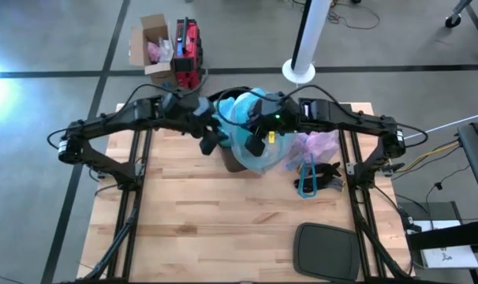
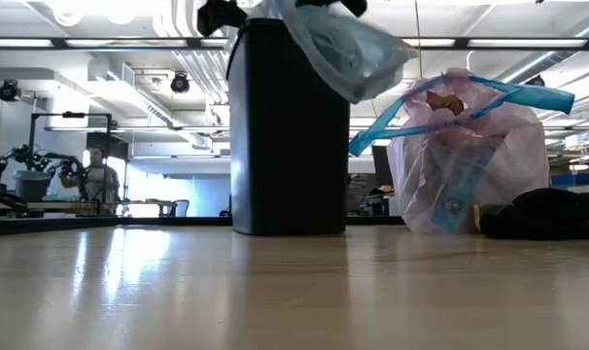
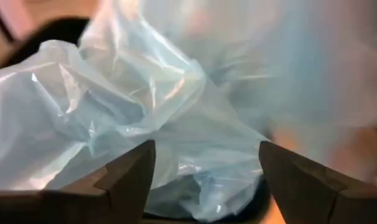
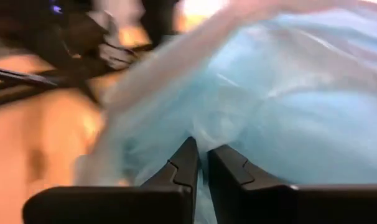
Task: Place trash/remove bag and relplace
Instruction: Insert the new blue trash bag into the trash bin
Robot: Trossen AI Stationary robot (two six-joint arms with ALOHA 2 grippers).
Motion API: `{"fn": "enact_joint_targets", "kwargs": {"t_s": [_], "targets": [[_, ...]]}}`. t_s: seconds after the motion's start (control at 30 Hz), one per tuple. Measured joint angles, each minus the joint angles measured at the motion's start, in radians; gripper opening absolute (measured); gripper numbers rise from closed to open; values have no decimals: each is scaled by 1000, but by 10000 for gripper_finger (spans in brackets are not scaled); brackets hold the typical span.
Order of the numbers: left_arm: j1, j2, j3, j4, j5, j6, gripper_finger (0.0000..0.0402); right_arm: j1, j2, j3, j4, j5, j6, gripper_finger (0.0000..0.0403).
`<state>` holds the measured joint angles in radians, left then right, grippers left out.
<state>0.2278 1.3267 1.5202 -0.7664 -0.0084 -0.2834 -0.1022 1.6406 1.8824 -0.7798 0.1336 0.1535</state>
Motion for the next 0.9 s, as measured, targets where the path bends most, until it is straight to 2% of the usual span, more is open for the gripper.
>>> {"fn": "enact_joint_targets", "kwargs": {"t_s": [0.2, 0.37, 0.5, 0.7, 0.9], "targets": [[21, 53, -3, 7, -75, 12, 271, -1, -38, 0, 156, -72, -25, 3], [14, 134, -4, 19, -49, 17, 256, -25, -41, 1, 227, -71, -17, 1], [0, 154, 1, 22, -2, 28, 246, -47, -37, 1, 256, -20, -16, 2], [-14, 111, -4, 4, 19, -1, 245, -69, -41, 8, 329, 5, -60, 2], [-13, 20, -2, 7, -29, -35, 271, -100, -44, 9, 323, -22, -56, 2]]}}
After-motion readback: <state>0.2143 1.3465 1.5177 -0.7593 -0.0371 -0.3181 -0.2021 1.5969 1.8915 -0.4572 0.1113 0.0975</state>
